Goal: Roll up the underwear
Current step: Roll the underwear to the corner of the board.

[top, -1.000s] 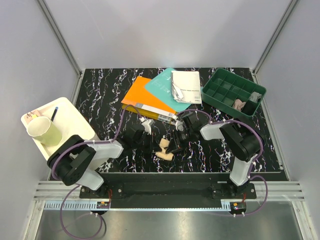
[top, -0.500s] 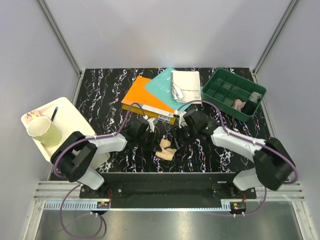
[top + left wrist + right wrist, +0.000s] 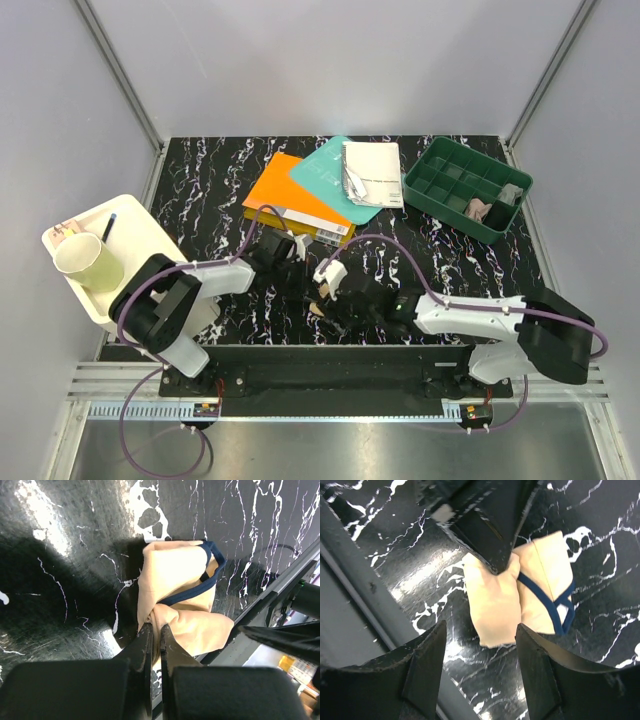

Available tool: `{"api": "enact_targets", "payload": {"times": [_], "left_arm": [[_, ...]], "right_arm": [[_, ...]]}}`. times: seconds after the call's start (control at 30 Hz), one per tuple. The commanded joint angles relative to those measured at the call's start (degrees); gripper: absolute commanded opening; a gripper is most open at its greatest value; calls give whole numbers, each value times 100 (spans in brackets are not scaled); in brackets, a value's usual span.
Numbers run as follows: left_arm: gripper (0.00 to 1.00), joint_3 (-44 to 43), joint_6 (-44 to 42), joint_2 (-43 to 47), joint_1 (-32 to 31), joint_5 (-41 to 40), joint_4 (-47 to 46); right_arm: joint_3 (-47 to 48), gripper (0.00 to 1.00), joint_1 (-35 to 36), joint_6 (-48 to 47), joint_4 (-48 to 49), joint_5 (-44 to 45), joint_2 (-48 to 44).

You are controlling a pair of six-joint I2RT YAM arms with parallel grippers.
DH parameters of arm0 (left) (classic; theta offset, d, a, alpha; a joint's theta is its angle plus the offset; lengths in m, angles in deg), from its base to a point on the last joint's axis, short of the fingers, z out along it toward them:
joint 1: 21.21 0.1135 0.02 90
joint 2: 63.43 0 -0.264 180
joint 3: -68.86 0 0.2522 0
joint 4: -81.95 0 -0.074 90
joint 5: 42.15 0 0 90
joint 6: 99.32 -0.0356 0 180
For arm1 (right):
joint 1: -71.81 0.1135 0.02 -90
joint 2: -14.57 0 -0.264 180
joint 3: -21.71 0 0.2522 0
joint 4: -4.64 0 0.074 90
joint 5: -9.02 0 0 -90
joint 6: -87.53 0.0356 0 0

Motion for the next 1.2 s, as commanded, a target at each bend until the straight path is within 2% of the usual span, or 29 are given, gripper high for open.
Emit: {"api": "enact_targets", "payload": {"times": [0.0, 0.27, 0.53, 0.57, 0.6, 0.7, 0.77, 0.83, 0.87, 0.97, 1.17], "left_arm": [[0, -30, -96, -146, 55, -24, 473], [0, -57, -113, -163, 99, 12, 517], [0, -57, -122, -154, 107, 82, 482], [0, -57, -122, -163, 99, 91, 473], [0, -48, -114, -155, 99, 108, 464], [0, -4, -61, -93, 116, 178, 342], [15, 22, -17, 56, 143, 214, 262], [25, 31, 1, 310, 265, 135, 271], [38, 31, 10, 407, 309, 108, 306], [54, 5, -34, 794, 485, -85, 534], [54, 224, 10, 1278, 617, -296, 701]], "right_arm": [[83, 64, 342, -470, 621, 886, 254], [241, 52, 536, -523, 516, 930, 790], [487, 50, 536, -382, 305, 1097, 1598], [504, 46, 536, -356, 305, 1132, 1652], [548, 36, 536, -339, 305, 1168, 1713], [689, 19, 545, -277, -2, 1203, 1933], [698, 14, 536, -242, -99, 958, 1890], [672, 10, 527, -207, -134, 598, 1671], [654, 8, 501, -181, -143, 449, 1583], [628, 7, 203, -14, -231, -351, 1319], [628, 6, -622, 241, -196, -2179, 1344]]}}
